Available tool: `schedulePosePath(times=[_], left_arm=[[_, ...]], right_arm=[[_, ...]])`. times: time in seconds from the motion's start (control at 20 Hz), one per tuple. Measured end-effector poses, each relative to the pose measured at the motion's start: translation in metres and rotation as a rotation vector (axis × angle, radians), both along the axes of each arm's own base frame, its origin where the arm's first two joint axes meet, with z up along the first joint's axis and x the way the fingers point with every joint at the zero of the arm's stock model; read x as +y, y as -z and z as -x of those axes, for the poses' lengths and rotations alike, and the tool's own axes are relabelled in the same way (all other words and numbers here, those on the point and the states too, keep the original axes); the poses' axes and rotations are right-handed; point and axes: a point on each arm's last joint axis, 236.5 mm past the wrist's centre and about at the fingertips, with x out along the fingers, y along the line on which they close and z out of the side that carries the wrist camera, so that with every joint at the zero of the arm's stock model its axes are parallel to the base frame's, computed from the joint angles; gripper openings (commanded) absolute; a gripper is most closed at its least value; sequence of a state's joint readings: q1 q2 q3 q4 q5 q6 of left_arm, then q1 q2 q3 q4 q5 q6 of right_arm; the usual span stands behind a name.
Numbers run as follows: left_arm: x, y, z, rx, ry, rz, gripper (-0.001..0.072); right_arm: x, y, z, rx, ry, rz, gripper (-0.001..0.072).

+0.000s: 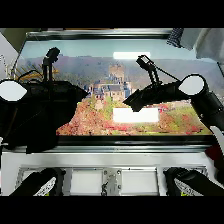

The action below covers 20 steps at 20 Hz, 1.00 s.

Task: Fold the clothes and pants, and hang the long-sleeved shirts on hangers.

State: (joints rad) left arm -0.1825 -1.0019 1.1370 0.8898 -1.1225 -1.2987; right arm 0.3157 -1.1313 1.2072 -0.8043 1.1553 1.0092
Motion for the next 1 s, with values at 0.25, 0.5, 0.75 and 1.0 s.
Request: schedulePosePath(times=[0.25,0.5,0.75,1.0], left_arm=[[0.000,0.000,0.000,0.000,0.000,0.000,0.0013],[0.000,0.000,0.000,0.000,0.000,0.000,0.0013],[0.000,-0.001,-0.002,-0.008,-0.006,0.002,0.0310],[0.029,0.008,-0.032,-0.062,-0.116,-0.076,0.0674]], right_arm=[[0.000,0.000,0.000,0.000,0.000,0.000,0.0015],[0.000,0.000,0.000,0.000,0.000,0.000,0.0015],[0.000,0.000,0.000,0.000,0.000,0.000,0.0015],[0.000,0.000,0.000,0.000,0.000,0.000,0.0015]])
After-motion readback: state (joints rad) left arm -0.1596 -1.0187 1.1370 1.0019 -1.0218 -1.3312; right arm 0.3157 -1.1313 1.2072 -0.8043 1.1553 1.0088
